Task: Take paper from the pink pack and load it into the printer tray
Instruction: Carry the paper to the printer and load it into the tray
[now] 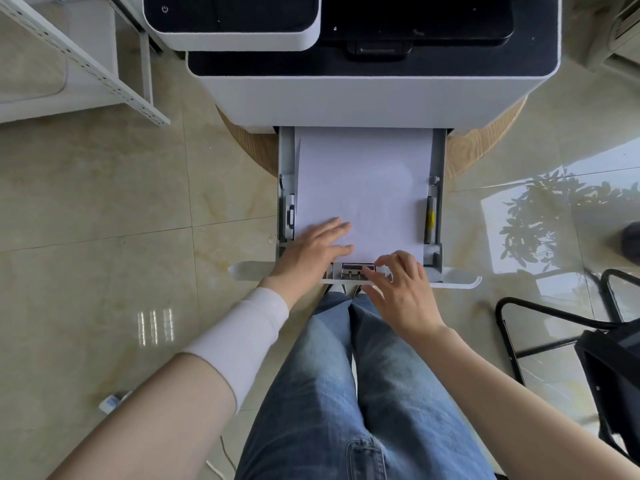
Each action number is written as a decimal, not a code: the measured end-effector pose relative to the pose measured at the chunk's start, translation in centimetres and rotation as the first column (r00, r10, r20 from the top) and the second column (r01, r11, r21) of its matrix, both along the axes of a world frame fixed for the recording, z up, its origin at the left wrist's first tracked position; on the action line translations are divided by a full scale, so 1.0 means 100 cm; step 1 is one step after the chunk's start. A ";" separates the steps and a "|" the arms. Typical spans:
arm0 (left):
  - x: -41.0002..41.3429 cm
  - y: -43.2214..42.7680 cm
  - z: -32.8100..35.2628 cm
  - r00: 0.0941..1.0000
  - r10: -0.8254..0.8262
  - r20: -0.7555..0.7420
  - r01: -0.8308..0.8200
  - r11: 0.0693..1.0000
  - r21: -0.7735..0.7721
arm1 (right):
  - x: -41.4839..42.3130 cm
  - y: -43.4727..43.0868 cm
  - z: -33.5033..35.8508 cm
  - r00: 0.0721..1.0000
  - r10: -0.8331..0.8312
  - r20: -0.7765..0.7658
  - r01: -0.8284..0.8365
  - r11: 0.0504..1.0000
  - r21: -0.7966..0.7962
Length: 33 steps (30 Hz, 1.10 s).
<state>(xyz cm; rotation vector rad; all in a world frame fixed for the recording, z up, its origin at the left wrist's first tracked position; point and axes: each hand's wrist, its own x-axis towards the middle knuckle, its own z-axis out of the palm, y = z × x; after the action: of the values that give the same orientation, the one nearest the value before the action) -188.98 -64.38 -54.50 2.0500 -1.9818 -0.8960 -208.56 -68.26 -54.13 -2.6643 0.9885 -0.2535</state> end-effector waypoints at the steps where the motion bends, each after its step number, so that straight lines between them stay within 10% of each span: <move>1: 0.001 -0.002 0.002 0.999 0.038 -0.011 -0.038 0.998 0.046 | 0.001 -0.001 0.000 1.000 0.010 -0.001 -0.010 1.000 0.007; 12: -0.011 0.004 0.007 0.986 0.063 0.157 -0.048 0.994 -0.094 | 0.003 -0.014 0.004 0.987 -0.127 0.100 0.104 0.971 0.214; 33: 0.014 -0.014 0.007 0.968 -0.074 0.241 0.053 0.994 0.094 | 0.012 -0.061 0.011 0.951 -0.107 -0.291 0.180 0.954 0.239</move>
<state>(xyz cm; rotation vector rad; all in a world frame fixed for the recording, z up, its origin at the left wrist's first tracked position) -187.58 -65.79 -53.79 2.2533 -2.1792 -0.7860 -207.34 -74.34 -53.05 -2.4268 1.2099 0.2137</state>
